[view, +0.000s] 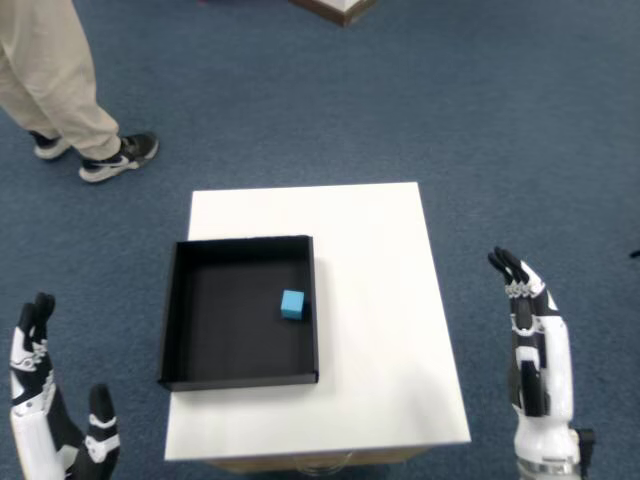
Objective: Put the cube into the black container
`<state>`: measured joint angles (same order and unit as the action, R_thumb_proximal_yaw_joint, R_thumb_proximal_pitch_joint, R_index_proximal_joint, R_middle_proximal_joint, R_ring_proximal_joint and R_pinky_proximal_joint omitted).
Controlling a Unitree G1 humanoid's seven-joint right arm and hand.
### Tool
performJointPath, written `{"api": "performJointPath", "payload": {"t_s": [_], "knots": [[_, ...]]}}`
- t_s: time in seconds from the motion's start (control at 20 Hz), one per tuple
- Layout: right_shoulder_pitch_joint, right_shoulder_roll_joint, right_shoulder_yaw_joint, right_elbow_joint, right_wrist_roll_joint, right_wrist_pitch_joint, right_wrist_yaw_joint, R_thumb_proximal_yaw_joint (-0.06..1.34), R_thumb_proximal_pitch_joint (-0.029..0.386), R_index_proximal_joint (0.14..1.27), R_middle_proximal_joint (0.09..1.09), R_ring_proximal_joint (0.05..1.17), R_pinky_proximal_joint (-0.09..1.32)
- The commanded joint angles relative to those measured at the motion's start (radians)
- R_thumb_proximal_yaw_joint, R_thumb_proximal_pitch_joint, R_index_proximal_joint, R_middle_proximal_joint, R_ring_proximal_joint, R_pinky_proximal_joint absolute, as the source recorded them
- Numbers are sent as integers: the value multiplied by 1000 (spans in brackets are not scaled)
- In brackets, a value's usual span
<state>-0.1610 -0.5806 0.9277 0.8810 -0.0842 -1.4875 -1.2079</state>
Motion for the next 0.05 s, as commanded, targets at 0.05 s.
{"api": "performJointPath", "payload": {"t_s": [0.05], "knots": [[-7,-25,-53,-32,-14,-7,-23,42,287,278,234,264,73]]}}
